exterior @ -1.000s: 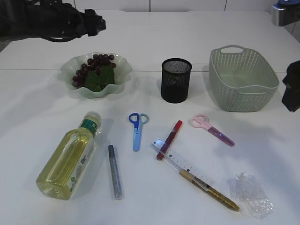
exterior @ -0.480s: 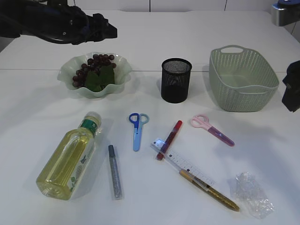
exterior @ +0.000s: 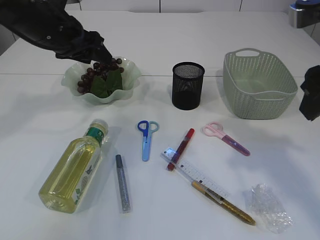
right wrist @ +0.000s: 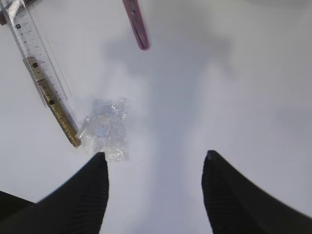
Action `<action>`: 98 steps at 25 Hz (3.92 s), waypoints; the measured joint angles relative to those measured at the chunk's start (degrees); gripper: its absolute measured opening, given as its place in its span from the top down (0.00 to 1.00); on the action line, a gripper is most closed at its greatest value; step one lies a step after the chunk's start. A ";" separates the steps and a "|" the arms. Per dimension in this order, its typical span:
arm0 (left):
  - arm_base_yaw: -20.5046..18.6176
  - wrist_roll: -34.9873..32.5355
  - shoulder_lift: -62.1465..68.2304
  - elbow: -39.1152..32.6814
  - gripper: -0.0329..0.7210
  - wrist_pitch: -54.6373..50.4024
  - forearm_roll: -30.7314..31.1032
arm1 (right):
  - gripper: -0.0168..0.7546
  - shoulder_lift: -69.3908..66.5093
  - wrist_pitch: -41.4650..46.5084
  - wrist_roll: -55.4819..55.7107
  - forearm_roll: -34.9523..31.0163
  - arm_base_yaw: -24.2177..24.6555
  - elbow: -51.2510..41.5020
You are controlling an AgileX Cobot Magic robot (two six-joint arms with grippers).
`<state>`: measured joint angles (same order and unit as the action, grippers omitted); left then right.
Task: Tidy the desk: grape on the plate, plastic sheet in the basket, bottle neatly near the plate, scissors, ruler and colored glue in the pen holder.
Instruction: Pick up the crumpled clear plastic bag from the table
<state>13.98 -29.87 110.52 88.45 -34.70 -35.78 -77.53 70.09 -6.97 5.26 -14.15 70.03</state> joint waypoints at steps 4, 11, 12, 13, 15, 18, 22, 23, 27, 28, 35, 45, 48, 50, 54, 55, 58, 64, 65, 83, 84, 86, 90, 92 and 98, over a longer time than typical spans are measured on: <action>0.00 7.80 -2.78 0.00 0.36 -6.14 11.35 | 0.36 0.00 0.34 0.00 -0.22 0.00 0.00; 0.00 16.47 -8.36 -0.13 0.36 -15.47 21.20 | 0.36 0.00 0.47 0.12 -0.63 0.00 0.00; 0.00 16.72 -9.21 -0.66 0.37 -15.92 21.34 | 0.36 0.00 0.52 0.20 -0.77 0.00 0.00; 0.00 16.89 -10.07 -1.42 0.37 -16.34 21.42 | 0.36 0.00 0.52 0.34 -0.81 0.00 0.00; 0.00 17.30 -11.68 -3.51 0.39 -17.06 21.71 | 0.36 0.00 0.61 0.37 -1.17 0.00 0.00; 0.00 17.43 -14.91 -8.45 0.40 -17.19 21.99 | 0.36 0.00 0.61 0.37 -2.19 0.00 0.00; 0.00 18.17 -20.88 -16.25 0.40 -16.98 22.24 | 0.36 0.34 0.65 0.59 -3.51 0.00 -0.14; 0.00 18.42 -22.79 -18.19 0.40 -16.98 22.23 | 0.36 0.33 0.65 0.70 -3.64 0.00 -0.72; 0.00 18.86 -29.85 -24.50 0.40 -16.98 22.34 | 0.36 0.47 0.65 0.82 -3.75 0.00 -5.37; 0.00 18.86 -31.51 -25.54 0.40 -17.09 22.46 | 0.36 0.47 0.65 0.82 -3.86 0.00 -6.75; 0.00 19.43 -39.19 -29.24 0.41 -17.82 22.67 | 0.36 0.47 -7.60 0.93 -6.42 0.00 -17.46; 0.00 20.46 -39.95 -29.32 0.41 -18.25 21.94 | 0.16 -7.14 -16.22 -2.79 -11.15 0.00 -19.04; 0.00 20.46 -39.95 -29.32 0.41 -18.25 21.94 | 0.16 -10.48 -16.59 -2.93 -11.67 0.00 -19.04; 0.00 20.46 -39.95 -29.32 0.41 -18.25 21.94 | 0.16 -12.38 -17.12 -3.03 -11.74 0.00 -19.04; 0.00 20.46 -39.95 -29.32 0.41 -18.25 21.94 | 0.15 -15.47 -19.89 -3.03 -11.79 0.00 -19.04; 0.00 20.46 -39.95 -29.32 0.41 -18.25 21.94 | 0.15 -16.35 -20.18 -3.16 -11.88 0.00 -19.04; 0.00 20.46 -39.95 -29.32 0.41 -18.25 21.94 | 0.15 -18.76 -21.02 -4.30 -11.88 0.00 -19.04; 0.00 20.46 -39.95 -29.32 0.41 -18.25 21.91 | 0.15 -22.13 -23.40 -4.86 -12.07 0.00 -19.04; 0.00 20.46 -39.95 -29.32 0.41 -18.25 21.91 | 0.15 -22.51 -23.78 -4.96 -12.07 0.00 -19.04; 0.00 20.46 -39.95 -29.32 0.41 -18.25 21.91 | 0.34 -25.90 -24.76 -4.96 -12.82 0.00 -19.04; 0.00 20.46 -39.95 -29.32 0.41 -18.25 21.91 | 0.37 -25.90 -24.51 -4.96 -12.97 0.00 -19.04; 0.00 20.46 -39.95 -29.32 0.41 -18.25 21.91 | 0.46 -25.90 -24.16 -4.96 -12.97 0.00 -19.04; 0.00 20.46 -39.95 -29.32 0.41 -18.25 21.91 | 0.61 -25.90 -23.93 -4.96 -13.10 0.00 -18.94; 0.00 20.46 -39.95 -29.32 0.41 -18.25 21.91 | 0.66 -25.90 -23.93 -4.96 -13.14 0.00 -18.94; 0.00 20.46 -39.95 -29.32 0.41 -18.25 21.91 | 0.72 -25.11 -23.93 -4.96 -13.14 0.00 -18.94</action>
<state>13.98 -9.41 70.57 59.13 -52.95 -13.87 -102.64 46.15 -11.93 -7.88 -14.15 51.09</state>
